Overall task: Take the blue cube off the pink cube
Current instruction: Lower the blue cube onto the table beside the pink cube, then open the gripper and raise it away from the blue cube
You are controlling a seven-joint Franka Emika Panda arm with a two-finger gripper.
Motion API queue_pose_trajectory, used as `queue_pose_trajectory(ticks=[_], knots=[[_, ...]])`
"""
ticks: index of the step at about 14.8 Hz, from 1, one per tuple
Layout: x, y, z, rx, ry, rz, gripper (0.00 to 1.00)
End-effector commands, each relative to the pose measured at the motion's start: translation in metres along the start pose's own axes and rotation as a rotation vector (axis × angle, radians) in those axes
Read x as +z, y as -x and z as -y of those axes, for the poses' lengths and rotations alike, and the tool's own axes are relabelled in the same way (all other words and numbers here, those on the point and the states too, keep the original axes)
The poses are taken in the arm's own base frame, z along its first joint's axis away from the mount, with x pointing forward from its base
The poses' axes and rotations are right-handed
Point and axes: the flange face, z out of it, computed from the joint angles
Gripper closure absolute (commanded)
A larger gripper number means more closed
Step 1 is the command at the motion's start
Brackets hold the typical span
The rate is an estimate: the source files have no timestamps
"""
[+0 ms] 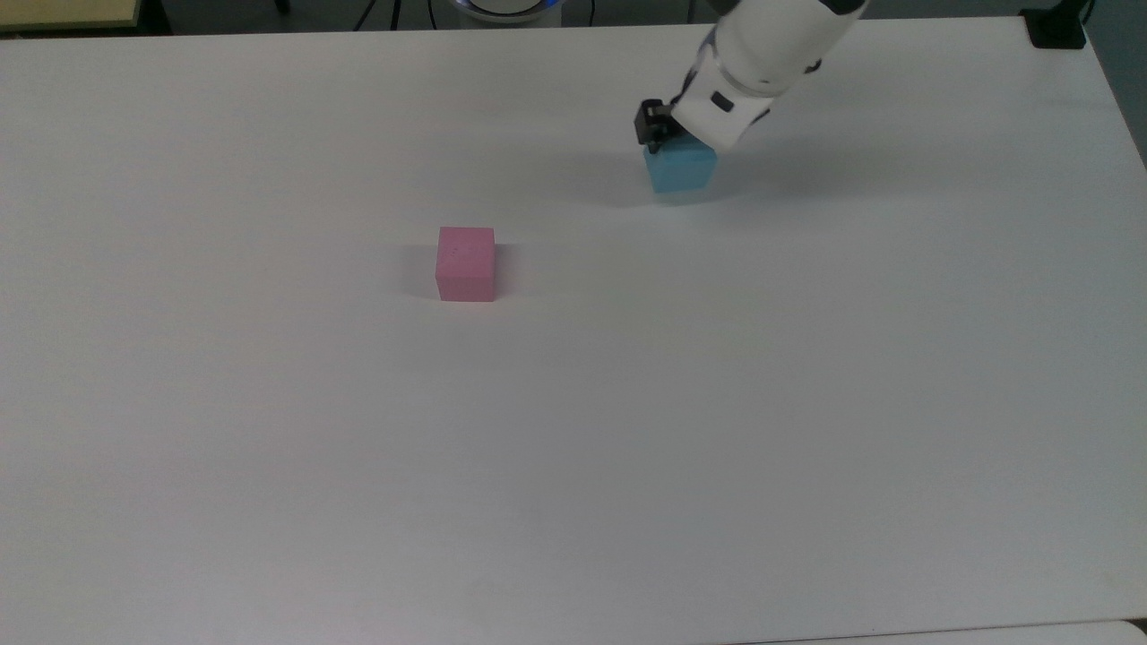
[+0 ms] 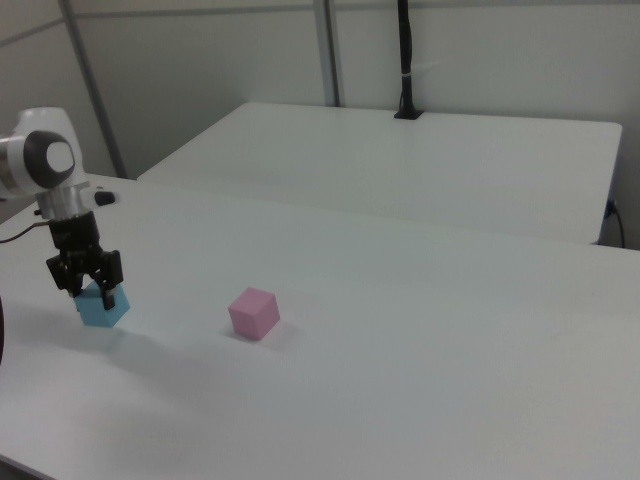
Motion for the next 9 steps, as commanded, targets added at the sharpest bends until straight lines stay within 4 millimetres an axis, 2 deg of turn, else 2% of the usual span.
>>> queue_pose_trajectory(ticks=[1, 2, 5, 6, 7, 9], knots=[[0.027, -0.009, 0.021, 0.041, -0.002, 0.005, 0.35], [0.032, -0.009, 0.025, 0.036, 0.002, 0.013, 0.32], [0.041, -0.004, 0.025, 0.029, 0.016, 0.041, 0.05], [0.033, -0.003, 0.021, 0.029, 0.014, 0.032, 0.00], [0.024, 0.000, 0.015, 0.034, 0.010, 0.028, 0.00], [-0.010, 0.010, -0.006, 0.047, -0.009, -0.003, 0.00]])
